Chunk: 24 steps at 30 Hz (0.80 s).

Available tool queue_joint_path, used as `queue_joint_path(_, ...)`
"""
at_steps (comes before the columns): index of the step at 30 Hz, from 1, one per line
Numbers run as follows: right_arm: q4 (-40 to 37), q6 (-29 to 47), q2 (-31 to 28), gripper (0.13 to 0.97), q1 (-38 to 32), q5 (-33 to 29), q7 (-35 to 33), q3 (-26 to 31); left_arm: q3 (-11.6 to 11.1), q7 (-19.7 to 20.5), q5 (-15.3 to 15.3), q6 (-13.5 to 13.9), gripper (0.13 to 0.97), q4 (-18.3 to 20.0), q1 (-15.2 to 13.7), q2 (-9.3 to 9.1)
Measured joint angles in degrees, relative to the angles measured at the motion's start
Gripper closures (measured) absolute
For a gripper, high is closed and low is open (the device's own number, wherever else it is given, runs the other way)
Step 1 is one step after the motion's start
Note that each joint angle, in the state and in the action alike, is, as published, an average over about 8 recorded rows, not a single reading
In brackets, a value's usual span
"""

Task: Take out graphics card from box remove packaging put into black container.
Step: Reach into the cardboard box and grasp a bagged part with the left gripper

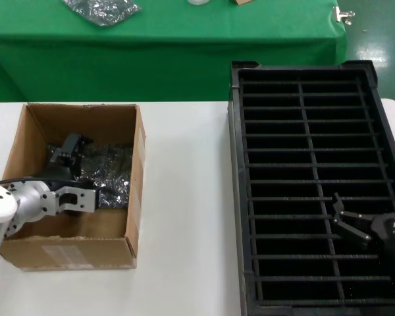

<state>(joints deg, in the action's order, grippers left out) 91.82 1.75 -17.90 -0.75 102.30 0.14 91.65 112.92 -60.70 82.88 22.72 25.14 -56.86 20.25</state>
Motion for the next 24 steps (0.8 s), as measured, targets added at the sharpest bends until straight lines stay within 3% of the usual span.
queue_joint_path(8,0.0,0.0,0.0,0.129,0.0,0.0,0.0,0.0,-9.34,-19.97,8.56,-0.67,0.151,-5.43,-1.34,-2.46)
queue_joint_path(13,0.0,0.0,0.0,0.129,0.0,0.0,0.0,0.0,-13.23,-26.95,11.59,0.01,0.196,-5.98,-1.24,-3.03)
queue_joint_path(19,0.0,0.0,0.0,0.129,0.0,-0.01,0.0,0.0,-14.05,-27.85,11.79,0.36,0.266,-4.86,-0.27,-2.81)
queue_joint_path(24,0.0,0.0,0.0,0.129,0.0,-0.01,0.0,0.0,-11.36,-19.68,7.9,0.97,0.352,-1.07,1.94,-1.42)
